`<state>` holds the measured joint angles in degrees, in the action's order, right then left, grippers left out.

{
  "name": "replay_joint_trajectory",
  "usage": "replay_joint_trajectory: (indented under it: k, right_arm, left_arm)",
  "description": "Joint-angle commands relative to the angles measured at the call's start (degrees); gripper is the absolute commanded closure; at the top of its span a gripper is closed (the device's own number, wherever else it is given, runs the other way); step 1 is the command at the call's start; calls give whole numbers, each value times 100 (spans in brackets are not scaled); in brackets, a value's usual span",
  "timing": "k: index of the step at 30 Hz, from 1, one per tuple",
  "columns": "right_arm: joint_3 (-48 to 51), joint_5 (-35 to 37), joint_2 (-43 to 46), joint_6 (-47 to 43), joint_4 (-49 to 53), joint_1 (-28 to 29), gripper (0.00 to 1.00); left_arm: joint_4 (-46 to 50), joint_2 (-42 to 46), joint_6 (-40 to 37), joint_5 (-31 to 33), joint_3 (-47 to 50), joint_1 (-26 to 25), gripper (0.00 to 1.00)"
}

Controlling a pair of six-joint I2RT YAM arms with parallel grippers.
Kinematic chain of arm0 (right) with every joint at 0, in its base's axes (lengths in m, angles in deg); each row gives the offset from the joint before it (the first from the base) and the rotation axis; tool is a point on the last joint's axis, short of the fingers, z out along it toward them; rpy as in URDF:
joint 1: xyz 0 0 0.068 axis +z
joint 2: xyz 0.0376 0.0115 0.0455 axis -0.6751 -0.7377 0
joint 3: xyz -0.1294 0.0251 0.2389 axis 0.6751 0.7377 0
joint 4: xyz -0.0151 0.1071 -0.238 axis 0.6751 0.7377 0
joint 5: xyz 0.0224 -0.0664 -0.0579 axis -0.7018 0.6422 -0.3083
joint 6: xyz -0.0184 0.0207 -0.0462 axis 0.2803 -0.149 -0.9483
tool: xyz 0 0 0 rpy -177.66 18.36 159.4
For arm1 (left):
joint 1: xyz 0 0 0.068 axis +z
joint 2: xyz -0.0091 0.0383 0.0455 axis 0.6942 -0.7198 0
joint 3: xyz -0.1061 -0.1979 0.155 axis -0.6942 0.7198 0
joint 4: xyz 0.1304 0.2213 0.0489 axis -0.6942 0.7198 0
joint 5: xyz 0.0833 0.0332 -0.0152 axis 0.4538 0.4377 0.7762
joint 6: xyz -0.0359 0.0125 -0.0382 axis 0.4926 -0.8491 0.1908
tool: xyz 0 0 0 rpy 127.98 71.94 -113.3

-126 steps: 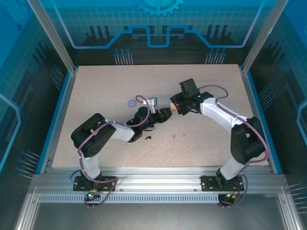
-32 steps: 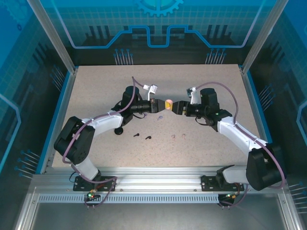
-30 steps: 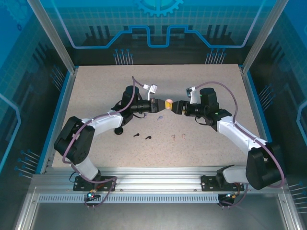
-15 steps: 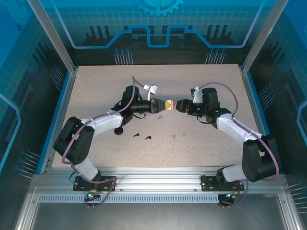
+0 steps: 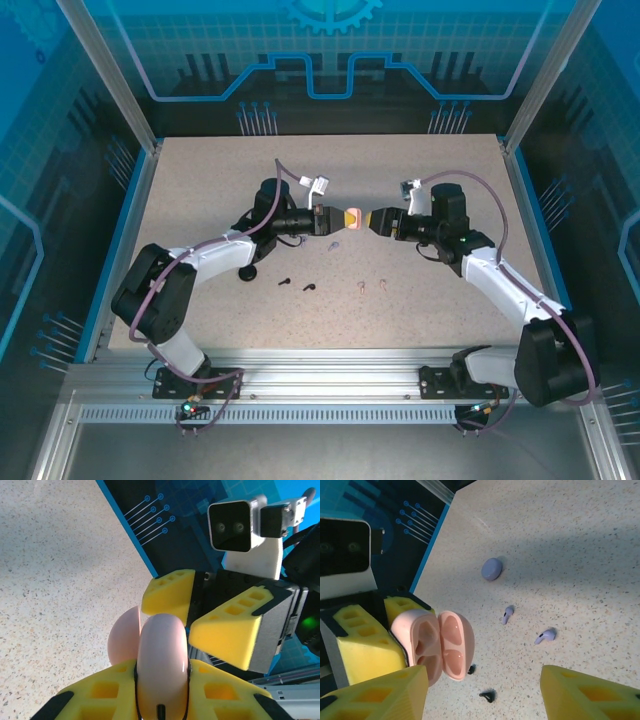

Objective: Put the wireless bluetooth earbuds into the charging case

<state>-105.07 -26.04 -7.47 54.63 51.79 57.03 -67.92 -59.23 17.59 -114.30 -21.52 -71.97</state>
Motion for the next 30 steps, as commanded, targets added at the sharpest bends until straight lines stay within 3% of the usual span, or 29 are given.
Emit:
replay_joint_trajectory:
  k: [1, 22, 30]
  right_arm:
    - [71, -276, -83, -67, -177, 33, 43]
    - [-211, -114, -579, 32, -313, 290, 55]
    - [-295, -99, -709, 59, -339, 301, 69]
  left_arm:
    - [-499, -49, 262, -173, -33, -12, 100]
    - [-820, -282, 513, -168, -67, -92, 100]
    - [-856, -291, 529, -195, -50, -110, 100]
